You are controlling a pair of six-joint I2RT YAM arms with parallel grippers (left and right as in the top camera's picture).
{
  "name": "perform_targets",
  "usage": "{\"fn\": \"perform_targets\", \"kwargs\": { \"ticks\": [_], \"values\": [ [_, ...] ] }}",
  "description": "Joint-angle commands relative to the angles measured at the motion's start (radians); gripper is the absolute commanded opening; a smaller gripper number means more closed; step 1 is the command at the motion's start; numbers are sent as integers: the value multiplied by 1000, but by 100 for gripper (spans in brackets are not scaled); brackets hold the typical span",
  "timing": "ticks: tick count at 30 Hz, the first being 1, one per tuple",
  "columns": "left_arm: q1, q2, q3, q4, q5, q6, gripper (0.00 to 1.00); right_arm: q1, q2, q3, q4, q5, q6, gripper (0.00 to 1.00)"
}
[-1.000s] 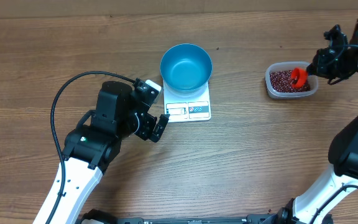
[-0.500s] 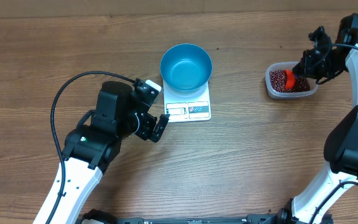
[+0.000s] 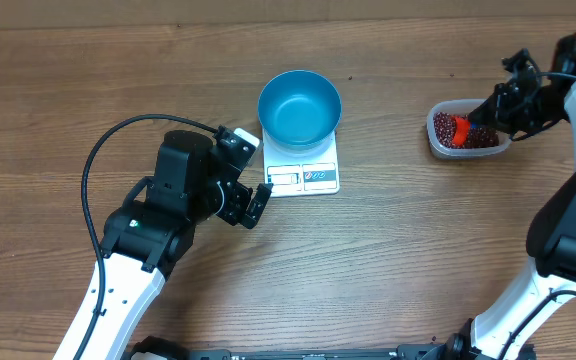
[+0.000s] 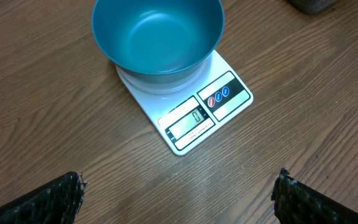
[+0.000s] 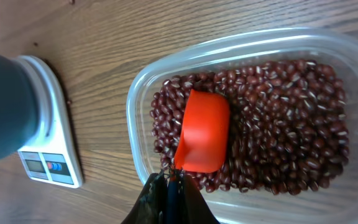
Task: Scoop item into bowl and weigh 150g on scale
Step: 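Dip the red scoop into the beans and scoop with the right gripper, then carry the filled scoop with the right gripper over the teal bowl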
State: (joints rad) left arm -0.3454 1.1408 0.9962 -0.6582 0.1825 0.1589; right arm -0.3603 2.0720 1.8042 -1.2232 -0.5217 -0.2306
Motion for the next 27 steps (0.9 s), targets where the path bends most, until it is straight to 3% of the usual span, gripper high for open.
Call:
{"fn": "perform_targets", "kwargs": {
  "ticks": [1,17,27],
  "values": [
    [-1,-2,23,1,-6,-10,100,-44,12,-12,-6,-117,24,4],
    [-1,-2,23,1,-6,-10,100,-229,12,-12,-18,-348,18,4],
    [-1,-2,23,1,-6,-10,100,-271,12,-12,-89,-497,-93,4]
  ]
}}
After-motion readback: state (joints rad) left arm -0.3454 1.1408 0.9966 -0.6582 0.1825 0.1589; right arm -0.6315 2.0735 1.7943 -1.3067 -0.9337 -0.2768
